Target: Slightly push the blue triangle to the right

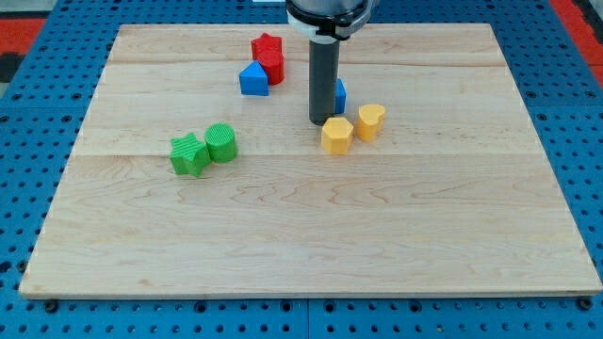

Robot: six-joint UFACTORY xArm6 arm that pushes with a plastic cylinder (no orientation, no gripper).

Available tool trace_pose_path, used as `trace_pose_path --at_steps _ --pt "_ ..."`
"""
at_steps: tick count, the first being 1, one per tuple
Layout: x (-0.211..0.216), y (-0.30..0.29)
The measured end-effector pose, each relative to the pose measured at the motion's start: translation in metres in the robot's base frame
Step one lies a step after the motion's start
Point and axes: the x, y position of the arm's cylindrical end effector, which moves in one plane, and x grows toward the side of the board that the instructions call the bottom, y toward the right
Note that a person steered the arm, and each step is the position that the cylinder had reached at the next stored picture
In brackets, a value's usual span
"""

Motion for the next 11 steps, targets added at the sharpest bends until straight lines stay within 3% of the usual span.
trace_pose_path --at_steps 2,3,5,6,7,8,11 --pt "-0.060 0.053" --pt "-0.114 0.068" --pt "-0.185 -0.017" --pt "-0.177 -0.095" --pt "-0.116 -0.150" --pt "-0.079 -0.138" --pt "-0.026 -0.091"
